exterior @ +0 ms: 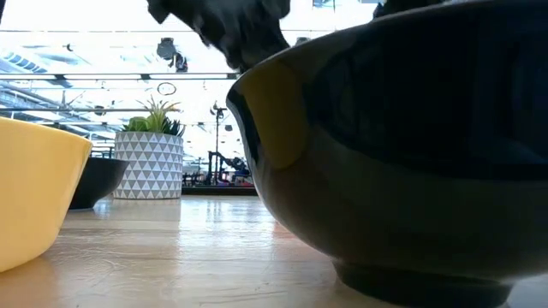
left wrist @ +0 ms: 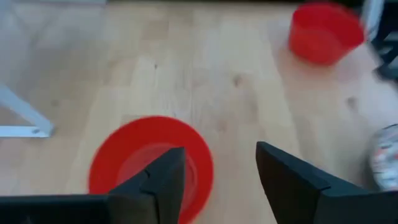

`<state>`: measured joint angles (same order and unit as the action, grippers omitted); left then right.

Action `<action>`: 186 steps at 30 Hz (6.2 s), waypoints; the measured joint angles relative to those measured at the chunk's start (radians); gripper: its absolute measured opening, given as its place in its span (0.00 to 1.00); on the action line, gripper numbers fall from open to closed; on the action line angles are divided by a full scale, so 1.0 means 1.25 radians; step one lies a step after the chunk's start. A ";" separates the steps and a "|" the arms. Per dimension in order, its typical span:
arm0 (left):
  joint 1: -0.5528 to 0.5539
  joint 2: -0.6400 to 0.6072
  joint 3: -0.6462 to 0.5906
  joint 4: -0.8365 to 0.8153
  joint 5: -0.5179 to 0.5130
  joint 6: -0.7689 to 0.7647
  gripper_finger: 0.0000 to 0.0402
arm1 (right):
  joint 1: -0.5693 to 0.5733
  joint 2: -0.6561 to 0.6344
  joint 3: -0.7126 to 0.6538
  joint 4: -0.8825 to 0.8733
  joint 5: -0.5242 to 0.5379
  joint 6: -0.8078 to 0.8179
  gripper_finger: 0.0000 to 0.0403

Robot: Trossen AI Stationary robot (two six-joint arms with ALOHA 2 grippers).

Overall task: Pick & Place Mini bowls
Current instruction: Stack the top red bowl on top of the red bowl on the shelf, then stack the left white patterned bowl on top of the white patterned bowl on the shelf

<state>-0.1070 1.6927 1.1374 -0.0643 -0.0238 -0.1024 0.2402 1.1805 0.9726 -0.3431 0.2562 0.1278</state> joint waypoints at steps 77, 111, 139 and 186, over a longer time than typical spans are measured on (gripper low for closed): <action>-0.032 -0.309 0.000 -0.224 -0.003 -0.019 0.50 | -0.048 -0.061 -0.026 0.024 0.170 -0.211 0.00; -0.032 -0.309 0.000 -0.249 -0.003 -0.026 0.50 | -0.749 0.002 0.208 -0.459 0.107 0.056 0.00; -0.032 -0.309 0.000 -0.287 -0.003 -0.026 0.50 | -0.800 0.080 0.208 -0.473 0.105 0.041 0.00; -0.031 -0.309 0.000 -0.493 0.143 -0.159 0.50 | -0.661 -0.109 0.208 -0.399 -0.041 -0.090 0.26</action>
<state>-0.1464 1.3065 1.1370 -0.6808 0.1546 -0.3015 -0.5865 1.0440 1.2324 -0.8418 0.2050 0.0158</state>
